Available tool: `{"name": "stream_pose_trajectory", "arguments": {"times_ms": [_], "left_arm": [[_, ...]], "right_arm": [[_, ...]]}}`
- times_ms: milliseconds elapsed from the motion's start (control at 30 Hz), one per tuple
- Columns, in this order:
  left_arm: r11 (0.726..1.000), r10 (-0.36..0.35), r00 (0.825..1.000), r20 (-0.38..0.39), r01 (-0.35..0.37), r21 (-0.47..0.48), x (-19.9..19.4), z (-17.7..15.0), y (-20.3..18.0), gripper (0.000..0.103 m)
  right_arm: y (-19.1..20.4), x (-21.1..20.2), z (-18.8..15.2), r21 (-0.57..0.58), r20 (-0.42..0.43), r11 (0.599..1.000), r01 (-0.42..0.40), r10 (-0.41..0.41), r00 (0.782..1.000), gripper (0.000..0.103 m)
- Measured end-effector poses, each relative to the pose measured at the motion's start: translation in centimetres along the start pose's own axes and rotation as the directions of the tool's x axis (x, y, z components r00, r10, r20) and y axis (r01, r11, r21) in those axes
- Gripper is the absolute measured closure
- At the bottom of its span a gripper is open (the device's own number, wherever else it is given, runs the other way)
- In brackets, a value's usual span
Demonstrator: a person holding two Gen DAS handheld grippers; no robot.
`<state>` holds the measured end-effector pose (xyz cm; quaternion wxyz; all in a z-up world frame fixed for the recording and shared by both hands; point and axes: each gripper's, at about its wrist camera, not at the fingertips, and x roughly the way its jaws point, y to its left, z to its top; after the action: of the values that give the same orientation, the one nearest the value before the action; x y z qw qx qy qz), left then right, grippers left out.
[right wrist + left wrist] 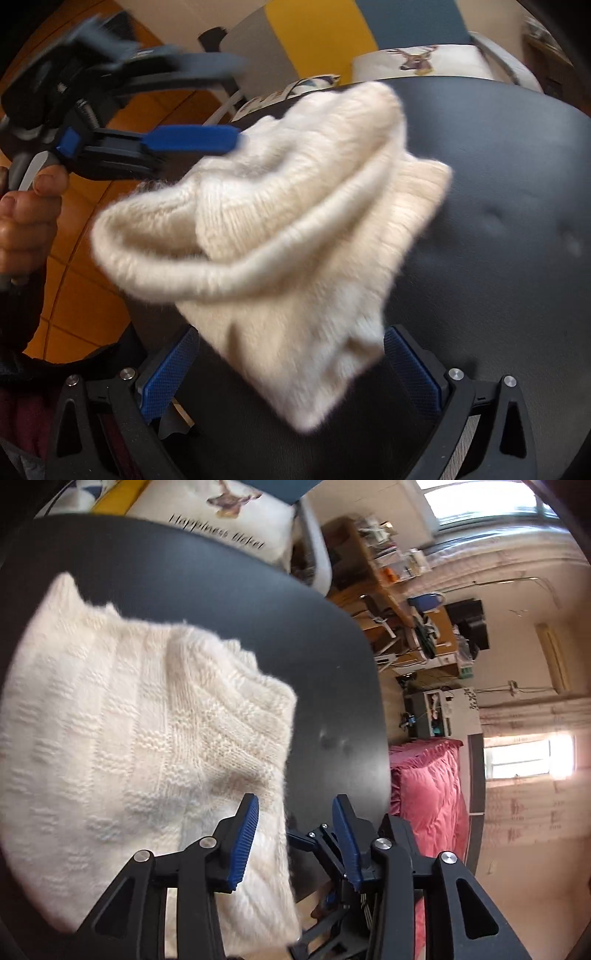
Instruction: Fold clothes
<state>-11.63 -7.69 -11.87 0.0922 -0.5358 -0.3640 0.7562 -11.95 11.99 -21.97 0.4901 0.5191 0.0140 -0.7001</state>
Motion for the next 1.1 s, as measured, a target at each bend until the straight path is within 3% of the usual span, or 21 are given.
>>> {"name": "stream_pose_trajectory", "arguments": {"times_ms": [167,233,333,400,467,533,667,800,833,867,900,967,1100], "left_arm": [[0.991,0.094,0.990,0.108,-0.103,0.085,-4.2,-1.7,2.8,0.052],[0.982,0.128,0.980,0.152,-0.147,0.116,-5.9,-2.4,3.9,0.052],[0.964,0.176,0.959,0.221,-0.213,0.157,-8.4,-3.4,5.5,0.052],[0.954,0.196,0.945,0.262,-0.246,0.173,-10.0,-4.2,6.7,0.053],[0.968,0.164,0.949,0.270,-0.207,0.141,-11.0,-5.2,8.5,0.053],[0.963,0.154,0.944,0.291,-0.209,0.171,-11.5,-6.4,9.1,0.053],[0.909,0.126,0.940,0.316,-0.237,0.343,-11.5,-9.7,7.9,0.053],[0.805,0.137,0.941,0.311,-0.288,0.519,-9.8,-12.6,6.5,0.053],[0.779,0.139,0.942,0.307,-0.295,0.553,-9.3,-13.2,6.2,0.053],[0.756,0.141,0.943,0.302,-0.300,0.582,-8.7,-13.7,6.0,0.053],[0.744,0.144,0.945,0.294,-0.300,0.597,-8.1,-13.8,5.8,0.053],[0.718,0.161,0.945,0.286,-0.310,0.623,-6.7,-13.9,5.6,0.053],[0.671,0.199,0.943,0.267,-0.330,0.665,-3.8,-13.7,5.4,0.053]], "right_arm": [[0.9,-4.0,-1.7,0.046,0.134,0.998,0.030,-0.036,0.990,0.000],[2.6,-5.6,-2.4,-0.014,0.172,1.000,0.022,-0.019,0.985,0.000],[6.1,-6.4,-0.2,-0.125,0.180,0.990,0.069,-0.046,0.983,0.003],[8.4,-6.6,0.8,-0.188,0.179,0.975,0.122,-0.088,0.980,0.012],[10.1,-6.3,1.7,-0.241,0.156,0.958,0.157,-0.122,0.980,0.031],[10.9,-5.0,2.4,-0.284,0.095,0.944,0.169,-0.148,0.984,0.037],[11.1,-2.8,3.3,-0.313,-0.052,0.943,0.118,-0.141,0.989,0.037],[9.9,-0.9,3.9,-0.264,-0.139,0.964,0.041,-0.080,0.987,0.038],[9.7,-0.7,4.0,-0.249,-0.152,0.968,0.029,-0.068,0.986,0.047],[9.5,-0.5,4.0,-0.242,-0.153,0.970,0.030,-0.069,0.986,0.073],[9.2,-0.3,4.0,-0.220,-0.145,0.975,0.028,-0.061,0.988,0.084],[8.8,0.1,3.5,-0.205,-0.154,0.978,0.039,-0.071,0.986,0.094],[7.7,0.3,2.0,-0.143,-0.159,0.988,0.055,-0.078,0.984,0.096]]}}
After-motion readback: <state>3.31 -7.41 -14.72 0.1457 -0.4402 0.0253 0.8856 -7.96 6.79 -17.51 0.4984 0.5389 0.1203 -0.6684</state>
